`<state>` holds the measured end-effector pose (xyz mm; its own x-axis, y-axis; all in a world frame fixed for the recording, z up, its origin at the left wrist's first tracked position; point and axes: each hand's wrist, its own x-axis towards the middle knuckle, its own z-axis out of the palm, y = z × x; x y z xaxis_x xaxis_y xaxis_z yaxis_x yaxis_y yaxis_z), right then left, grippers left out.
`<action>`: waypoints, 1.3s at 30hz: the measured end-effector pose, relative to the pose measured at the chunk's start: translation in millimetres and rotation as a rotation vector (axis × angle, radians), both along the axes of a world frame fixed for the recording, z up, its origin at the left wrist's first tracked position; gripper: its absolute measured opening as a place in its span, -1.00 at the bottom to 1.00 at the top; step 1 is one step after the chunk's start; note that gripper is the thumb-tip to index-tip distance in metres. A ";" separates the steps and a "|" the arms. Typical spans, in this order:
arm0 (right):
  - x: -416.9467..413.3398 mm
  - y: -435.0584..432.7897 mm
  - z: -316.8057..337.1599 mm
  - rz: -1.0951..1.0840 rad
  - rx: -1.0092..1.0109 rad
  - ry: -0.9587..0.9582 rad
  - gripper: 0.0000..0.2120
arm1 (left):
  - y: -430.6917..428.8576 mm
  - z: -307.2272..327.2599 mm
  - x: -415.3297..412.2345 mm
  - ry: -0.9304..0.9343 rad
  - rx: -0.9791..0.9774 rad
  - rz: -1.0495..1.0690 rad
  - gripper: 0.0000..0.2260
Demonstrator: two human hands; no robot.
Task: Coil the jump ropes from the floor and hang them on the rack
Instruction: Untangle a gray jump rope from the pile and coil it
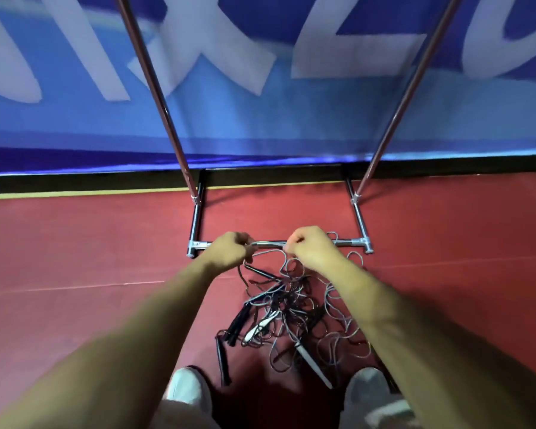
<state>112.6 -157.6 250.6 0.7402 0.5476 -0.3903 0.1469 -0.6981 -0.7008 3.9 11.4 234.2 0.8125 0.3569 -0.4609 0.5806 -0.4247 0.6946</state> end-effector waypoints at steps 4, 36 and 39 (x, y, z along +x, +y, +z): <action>-11.0 -13.4 76.2 0.003 0.136 -0.028 -0.96 | -6.3 48.6 -16.7 -0.113 -0.108 0.000 -0.87; -33.4 -40.9 154.6 0.499 -0.173 -0.419 -0.79 | -31.9 120.2 -54.0 -0.207 0.342 -0.394 -0.83; -31.3 -38.4 155.2 0.343 0.025 -0.550 -0.74 | -24.3 111.9 -58.1 -0.104 0.352 -0.345 -0.85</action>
